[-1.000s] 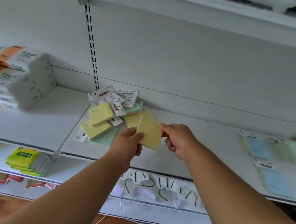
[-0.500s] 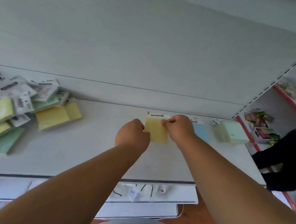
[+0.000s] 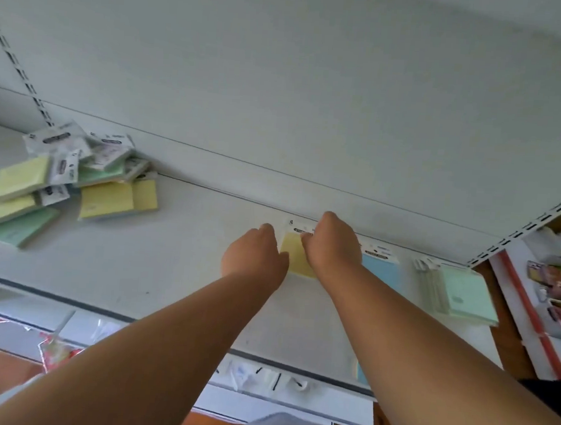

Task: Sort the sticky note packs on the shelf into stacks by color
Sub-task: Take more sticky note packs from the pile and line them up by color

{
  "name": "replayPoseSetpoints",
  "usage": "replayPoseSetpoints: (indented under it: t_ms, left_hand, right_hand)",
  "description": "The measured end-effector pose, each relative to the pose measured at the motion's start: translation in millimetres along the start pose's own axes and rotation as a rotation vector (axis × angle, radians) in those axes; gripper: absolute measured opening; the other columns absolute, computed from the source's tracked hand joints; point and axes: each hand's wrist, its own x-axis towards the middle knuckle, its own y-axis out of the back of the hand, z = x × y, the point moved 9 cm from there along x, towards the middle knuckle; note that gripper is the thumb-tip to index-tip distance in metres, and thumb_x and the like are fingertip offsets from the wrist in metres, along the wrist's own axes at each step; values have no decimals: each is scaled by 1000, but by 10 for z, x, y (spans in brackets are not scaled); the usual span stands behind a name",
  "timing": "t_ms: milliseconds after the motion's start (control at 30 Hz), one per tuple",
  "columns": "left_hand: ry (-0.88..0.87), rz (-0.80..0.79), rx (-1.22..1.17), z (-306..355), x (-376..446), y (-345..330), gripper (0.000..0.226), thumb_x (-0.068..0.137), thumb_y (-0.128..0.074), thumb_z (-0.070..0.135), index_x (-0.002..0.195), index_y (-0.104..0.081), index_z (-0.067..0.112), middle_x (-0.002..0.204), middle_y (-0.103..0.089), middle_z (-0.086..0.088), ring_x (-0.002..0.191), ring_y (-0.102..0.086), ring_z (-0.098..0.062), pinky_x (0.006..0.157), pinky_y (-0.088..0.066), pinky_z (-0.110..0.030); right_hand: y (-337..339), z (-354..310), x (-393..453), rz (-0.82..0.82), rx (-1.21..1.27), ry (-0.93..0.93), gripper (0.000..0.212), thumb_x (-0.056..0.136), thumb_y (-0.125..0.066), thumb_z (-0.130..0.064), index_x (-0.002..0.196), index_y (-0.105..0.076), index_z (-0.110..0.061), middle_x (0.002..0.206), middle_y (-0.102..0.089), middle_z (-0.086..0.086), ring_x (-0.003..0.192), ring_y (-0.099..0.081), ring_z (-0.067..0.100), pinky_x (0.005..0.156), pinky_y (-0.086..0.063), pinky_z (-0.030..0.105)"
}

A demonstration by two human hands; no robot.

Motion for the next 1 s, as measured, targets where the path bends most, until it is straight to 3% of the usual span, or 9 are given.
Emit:
replayPoseSetpoints:
  t_ms: [200,367,567,733,867,933,1000]
  left_hand:
    - [108,109,-59,-609,-56,408,27,88,-55,42,108,-56,24,104,-63,2,93,-61,-23,70,-44,-30]
    - [211,203,-75,-1489,4,1036,23,89,-52,38,107,-57,25,102,-65,4,90,-60,-22,70,-43,-29]
    - [140,302,-75,-2333,112,1815,24,89,-53,32,112,-53,25,111,-58,5,85,-58,-21,67,-45,-31]
    - [146,309,-76,-2982,303,2273,41,89,-57,29,129,-49,23,135,-43,0,104,-60,-28,75,-45,-34]
    - [79,159,-83,-3195,430,2259,44,88,-59,30,131,-51,24,135,-50,3,112,-57,-21,86,-44,-30]
    - [40,157,-134,-3225,466,2295,41,89,-58,28,130,-51,24,134,-51,4,110,-58,-20,84,-41,-27]
    - [50,199,-216,-3275,506,2370,41,91,-56,24,131,-49,23,137,-47,0,106,-59,-25,80,-41,-28]
  right_hand:
    - [-226,-664,-164,-76,184,178,16,86,-59,-37,84,-55,-21,83,-63,-1,79,-58,23,65,-39,28]
    - [-542,-1682,-401,-193,318,295,17,86,-59,-37,80,-56,-22,79,-61,-6,77,-58,19,65,-40,28]
    - [-959,-3022,-605,-296,449,347,16,82,-63,-32,93,-63,-20,87,-64,-5,84,-60,18,71,-44,28]
    - [-1293,-3654,-658,-292,469,217,23,84,-63,-33,87,-66,-11,84,-71,8,78,-66,28,73,-53,35]
    - [-1537,-3689,-624,-330,761,-113,12,76,-73,-18,81,-69,-8,83,-73,11,68,-68,24,63,-59,36]
    - [-1526,-3709,-628,-362,833,-158,7,78,-71,-12,79,-65,-9,79,-68,7,61,-61,18,50,-52,28]
    - [-1387,-3734,-651,-374,885,-118,15,84,-65,-8,72,-59,-13,68,-57,6,48,-46,14,38,-33,19]
